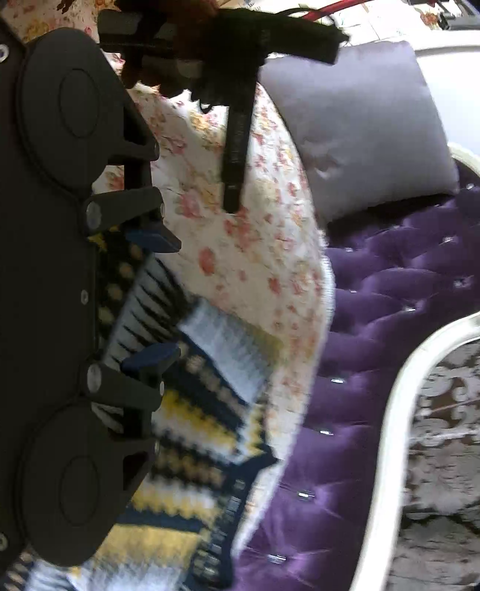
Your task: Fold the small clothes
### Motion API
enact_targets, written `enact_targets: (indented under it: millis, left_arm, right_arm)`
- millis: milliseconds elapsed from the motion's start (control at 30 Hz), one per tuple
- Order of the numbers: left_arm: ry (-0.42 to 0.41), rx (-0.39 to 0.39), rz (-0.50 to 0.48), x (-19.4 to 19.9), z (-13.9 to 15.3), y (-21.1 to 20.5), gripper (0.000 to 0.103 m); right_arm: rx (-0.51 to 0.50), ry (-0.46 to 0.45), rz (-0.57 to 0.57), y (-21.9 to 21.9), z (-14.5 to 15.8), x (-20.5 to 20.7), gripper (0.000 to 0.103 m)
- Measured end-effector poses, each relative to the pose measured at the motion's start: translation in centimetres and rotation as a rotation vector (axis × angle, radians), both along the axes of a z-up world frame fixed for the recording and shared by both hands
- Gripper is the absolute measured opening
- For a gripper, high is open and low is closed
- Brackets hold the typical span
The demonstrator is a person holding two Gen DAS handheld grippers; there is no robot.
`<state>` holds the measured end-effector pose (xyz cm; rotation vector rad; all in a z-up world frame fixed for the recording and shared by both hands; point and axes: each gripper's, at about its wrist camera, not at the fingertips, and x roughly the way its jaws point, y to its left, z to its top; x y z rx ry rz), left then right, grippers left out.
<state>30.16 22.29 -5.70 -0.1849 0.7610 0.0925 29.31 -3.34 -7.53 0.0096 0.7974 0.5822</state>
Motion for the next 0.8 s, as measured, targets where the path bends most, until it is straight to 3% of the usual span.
enact_targets:
  millis: [67, 167, 400, 700, 800]
  left_arm:
    - [-0.007, -0.007, 0.011, -0.1, 0.2, 0.4, 0.099]
    - [-0.018, -0.024, 0.022, -0.2, 0.4, 0.7, 0.099]
    - [-0.021, -0.029, 0.016, -0.2, 0.5, 0.6, 0.099]
    - [-0.027, -0.027, 0.018, -0.2, 0.7, 0.6, 0.100]
    - [-0.031, -0.030, 0.020, -0.2, 0.8, 0.6, 0.100]
  right_arm:
    - [0.021, 0.022, -0.018, 0.1, -0.3, 0.0, 0.062]
    - [0.068, 0.054, -0.026, 0.2, -0.9, 0.2, 0.075]
    - [0.112, 0.072, -0.063, 1.2, -2.5, 1.5, 0.076]
    - [0.129, -0.034, -0.102, 4.4, -2.6, 3.8, 0.084]
    - [0.145, -0.029, -0.026, 6.0, -2.8, 4.2, 0.086]
